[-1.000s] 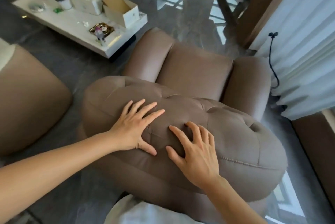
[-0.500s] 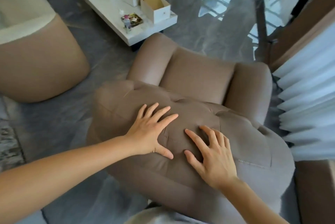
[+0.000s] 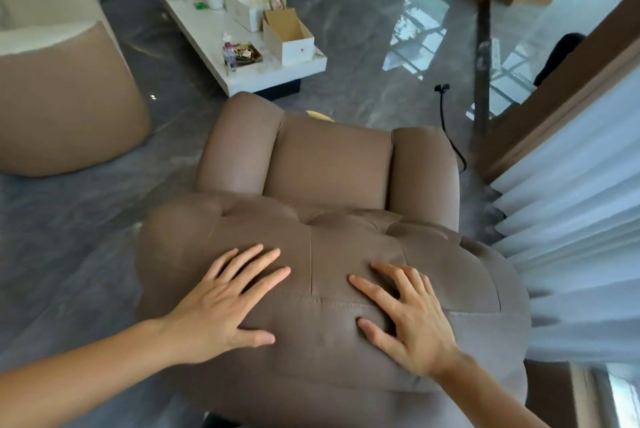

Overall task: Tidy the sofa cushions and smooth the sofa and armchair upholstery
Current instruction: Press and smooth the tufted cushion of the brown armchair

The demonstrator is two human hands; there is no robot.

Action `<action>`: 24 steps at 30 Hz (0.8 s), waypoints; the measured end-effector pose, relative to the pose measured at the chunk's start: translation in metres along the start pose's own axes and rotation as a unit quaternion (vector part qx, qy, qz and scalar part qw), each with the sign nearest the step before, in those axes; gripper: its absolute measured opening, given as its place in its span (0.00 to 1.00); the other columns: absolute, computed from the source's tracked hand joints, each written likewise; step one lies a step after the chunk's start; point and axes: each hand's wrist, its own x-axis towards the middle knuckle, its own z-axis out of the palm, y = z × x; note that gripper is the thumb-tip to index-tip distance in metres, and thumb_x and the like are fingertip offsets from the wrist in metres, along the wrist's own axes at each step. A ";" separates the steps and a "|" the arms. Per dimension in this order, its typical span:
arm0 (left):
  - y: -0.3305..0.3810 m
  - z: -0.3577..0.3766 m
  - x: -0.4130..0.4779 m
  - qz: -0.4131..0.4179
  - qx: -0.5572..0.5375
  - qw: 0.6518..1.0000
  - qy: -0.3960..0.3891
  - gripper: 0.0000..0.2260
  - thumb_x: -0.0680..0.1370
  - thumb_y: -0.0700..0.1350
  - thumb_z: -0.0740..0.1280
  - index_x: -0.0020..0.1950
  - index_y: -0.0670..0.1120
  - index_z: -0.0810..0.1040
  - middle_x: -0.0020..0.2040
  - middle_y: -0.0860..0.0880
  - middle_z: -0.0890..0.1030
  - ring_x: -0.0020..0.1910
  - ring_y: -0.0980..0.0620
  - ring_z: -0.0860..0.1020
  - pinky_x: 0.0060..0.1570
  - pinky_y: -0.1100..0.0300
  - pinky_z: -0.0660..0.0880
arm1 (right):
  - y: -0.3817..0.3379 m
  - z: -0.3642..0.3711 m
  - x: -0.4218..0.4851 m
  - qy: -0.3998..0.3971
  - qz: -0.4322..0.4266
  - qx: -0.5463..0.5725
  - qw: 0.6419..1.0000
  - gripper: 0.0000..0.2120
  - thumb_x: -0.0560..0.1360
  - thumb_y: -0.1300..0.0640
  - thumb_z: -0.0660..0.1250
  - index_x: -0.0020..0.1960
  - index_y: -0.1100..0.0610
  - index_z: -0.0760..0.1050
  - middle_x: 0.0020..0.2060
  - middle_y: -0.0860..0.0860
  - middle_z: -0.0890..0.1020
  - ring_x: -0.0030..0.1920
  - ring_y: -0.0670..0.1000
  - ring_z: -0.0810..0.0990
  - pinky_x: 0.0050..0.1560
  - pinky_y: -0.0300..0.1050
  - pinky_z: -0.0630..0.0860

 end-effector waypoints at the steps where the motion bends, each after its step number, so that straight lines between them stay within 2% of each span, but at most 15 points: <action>1: 0.015 0.002 0.005 -0.013 0.013 1.000 0.006 0.40 0.72 0.74 0.53 0.79 0.56 0.48 0.80 0.51 0.50 0.78 0.49 0.47 0.73 0.49 0.45 | 0.014 -0.002 -0.004 0.000 -0.017 0.006 1.000 0.28 0.77 0.32 0.57 0.76 0.35 0.60 0.69 0.49 0.71 0.65 0.54 0.70 0.66 0.49 0.65; 4: 0.059 0.012 0.020 -0.045 0.024 0.999 0.016 0.41 0.72 0.74 0.54 0.79 0.54 0.52 0.80 0.50 0.53 0.78 0.48 0.51 0.72 0.48 0.49 | 0.060 -0.012 -0.013 0.009 -0.063 0.028 0.998 0.29 0.76 0.32 0.58 0.76 0.35 0.60 0.69 0.49 0.72 0.64 0.53 0.71 0.65 0.50 0.67; 12: 0.174 0.027 0.066 -0.126 0.000 0.992 0.015 0.40 0.74 0.74 0.51 0.78 0.57 0.42 0.80 0.52 0.42 0.78 0.50 0.41 0.73 0.48 0.42 | 0.163 -0.054 -0.035 -0.023 -0.130 0.014 0.991 0.26 0.77 0.33 0.57 0.73 0.38 0.66 0.67 0.48 0.73 0.63 0.51 0.71 0.63 0.49 0.69; 14: 0.202 0.034 0.078 -0.135 0.002 0.990 0.027 0.39 0.74 0.73 0.51 0.78 0.57 0.41 0.80 0.50 0.41 0.78 0.49 0.40 0.73 0.48 0.41 | 0.183 -0.061 -0.040 -0.012 -0.112 0.019 0.993 0.24 0.78 0.34 0.55 0.71 0.38 0.68 0.66 0.46 0.73 0.64 0.51 0.72 0.65 0.50 0.68; 18: 0.239 0.049 0.093 -0.172 0.006 0.985 0.031 0.40 0.74 0.74 0.51 0.79 0.54 0.45 0.80 0.46 0.48 0.78 0.43 0.46 0.72 0.46 0.44 | 0.196 -0.061 -0.050 -0.010 -0.069 -0.007 0.998 0.28 0.76 0.30 0.53 0.72 0.39 0.69 0.69 0.50 0.74 0.67 0.56 0.71 0.71 0.57 0.63; 22: 0.260 0.065 0.101 -0.202 -0.016 0.979 0.038 0.41 0.72 0.76 0.48 0.78 0.58 0.38 0.79 0.49 0.40 0.77 0.46 0.39 0.74 0.44 0.42 | 0.209 -0.065 -0.066 -0.011 -0.032 -0.032 0.999 0.31 0.74 0.28 0.52 0.72 0.39 0.69 0.69 0.54 0.74 0.70 0.60 0.70 0.74 0.62 0.60; 24: 0.265 0.068 0.102 -0.196 -0.012 0.980 0.023 0.40 0.72 0.75 0.48 0.77 0.59 0.37 0.79 0.50 0.39 0.78 0.45 0.40 0.73 0.45 0.43 | 0.209 -0.065 -0.074 -0.017 -0.017 -0.044 0.999 0.31 0.74 0.28 0.52 0.72 0.39 0.69 0.70 0.55 0.74 0.71 0.61 0.69 0.73 0.64 0.60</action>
